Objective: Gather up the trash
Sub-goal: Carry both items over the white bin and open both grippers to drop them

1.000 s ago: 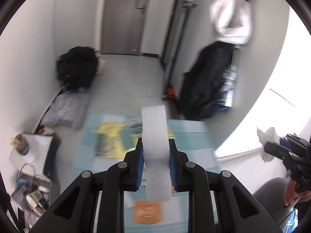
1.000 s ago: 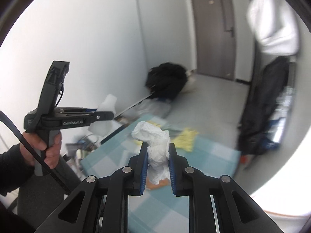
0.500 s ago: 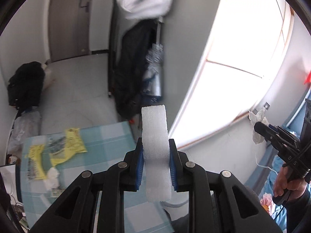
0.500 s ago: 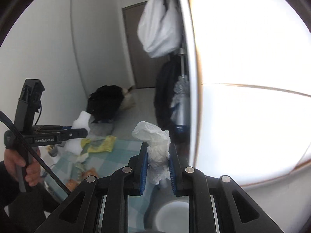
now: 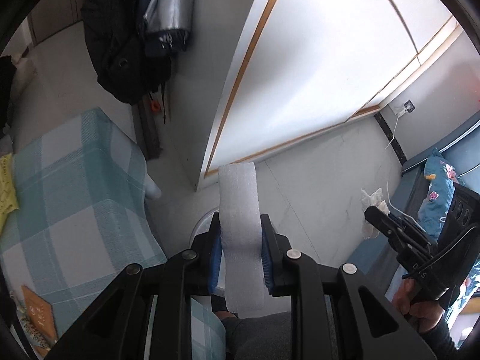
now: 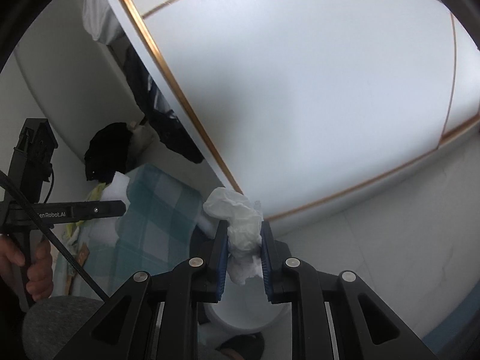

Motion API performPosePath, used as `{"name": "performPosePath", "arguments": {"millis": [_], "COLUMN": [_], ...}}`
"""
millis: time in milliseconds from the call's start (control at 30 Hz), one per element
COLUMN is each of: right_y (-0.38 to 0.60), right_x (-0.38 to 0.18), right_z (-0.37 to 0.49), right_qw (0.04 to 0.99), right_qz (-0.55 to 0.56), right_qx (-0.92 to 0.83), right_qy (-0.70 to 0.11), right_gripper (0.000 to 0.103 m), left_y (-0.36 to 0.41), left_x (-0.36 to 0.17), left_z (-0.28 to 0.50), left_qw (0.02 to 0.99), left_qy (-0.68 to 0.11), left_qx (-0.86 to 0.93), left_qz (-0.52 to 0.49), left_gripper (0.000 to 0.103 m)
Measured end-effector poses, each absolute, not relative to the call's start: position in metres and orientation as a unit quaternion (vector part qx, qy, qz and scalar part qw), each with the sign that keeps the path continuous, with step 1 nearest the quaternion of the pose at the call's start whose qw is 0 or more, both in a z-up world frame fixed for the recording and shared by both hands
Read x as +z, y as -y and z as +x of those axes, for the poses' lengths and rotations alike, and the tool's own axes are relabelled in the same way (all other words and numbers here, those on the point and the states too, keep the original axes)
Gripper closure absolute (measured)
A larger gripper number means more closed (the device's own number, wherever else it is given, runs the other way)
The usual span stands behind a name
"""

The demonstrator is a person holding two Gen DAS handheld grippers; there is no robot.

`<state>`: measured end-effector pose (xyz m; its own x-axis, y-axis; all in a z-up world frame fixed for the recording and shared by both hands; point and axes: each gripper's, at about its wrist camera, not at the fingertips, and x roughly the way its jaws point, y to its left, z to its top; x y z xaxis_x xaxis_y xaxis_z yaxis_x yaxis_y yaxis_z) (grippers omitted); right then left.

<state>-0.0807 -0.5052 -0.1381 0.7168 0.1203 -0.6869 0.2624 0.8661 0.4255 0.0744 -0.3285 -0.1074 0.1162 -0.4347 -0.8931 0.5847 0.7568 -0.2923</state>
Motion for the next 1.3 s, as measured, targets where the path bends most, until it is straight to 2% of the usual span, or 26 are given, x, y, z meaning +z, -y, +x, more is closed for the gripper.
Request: {"name": "performPosePath", "arguments": {"millis": [400, 700, 833, 900, 967, 1033, 1300], "right_y": [0.500, 0.483, 0.480, 0.485, 0.484, 0.483, 0.497], "right_x": [-0.265, -0.323, -0.342, -0.348, -0.348, -0.349, -0.329], "right_z": [-0.045, -0.030, -0.032, -0.033, -0.034, -0.035, -0.058], "right_qw": [0.802, 0.757, 0.736, 0.729, 0.725, 0.727, 0.734], "right_qz": [0.373, 0.405, 0.421, 0.427, 0.429, 0.424, 0.425], "right_qx": [-0.012, -0.006, -0.007, -0.008, -0.008, -0.007, -0.024], "right_qy": [-0.467, -0.513, -0.530, -0.536, -0.538, -0.541, -0.530], "right_gripper": [0.083, 0.081, 0.068, 0.057, 0.051, 0.045, 0.044], "left_y": [0.381, 0.389, 0.390, 0.388, 0.391, 0.393, 0.398], "left_x": [-0.221, -0.261, -0.272, -0.277, -0.281, -0.280, -0.260], "left_z": [0.090, 0.099, 0.103, 0.103, 0.109, 0.109, 0.097], "left_qw": [0.631, 0.592, 0.575, 0.568, 0.568, 0.568, 0.596], "left_qy": [-0.697, -0.734, -0.754, -0.762, -0.765, -0.764, -0.725], "left_qx": [-0.312, -0.297, -0.283, -0.278, -0.273, -0.278, -0.295], "left_qz": [0.140, 0.151, 0.142, 0.134, 0.132, 0.130, 0.183], "left_gripper": [0.085, 0.084, 0.083, 0.075, 0.057, 0.056, 0.055]}}
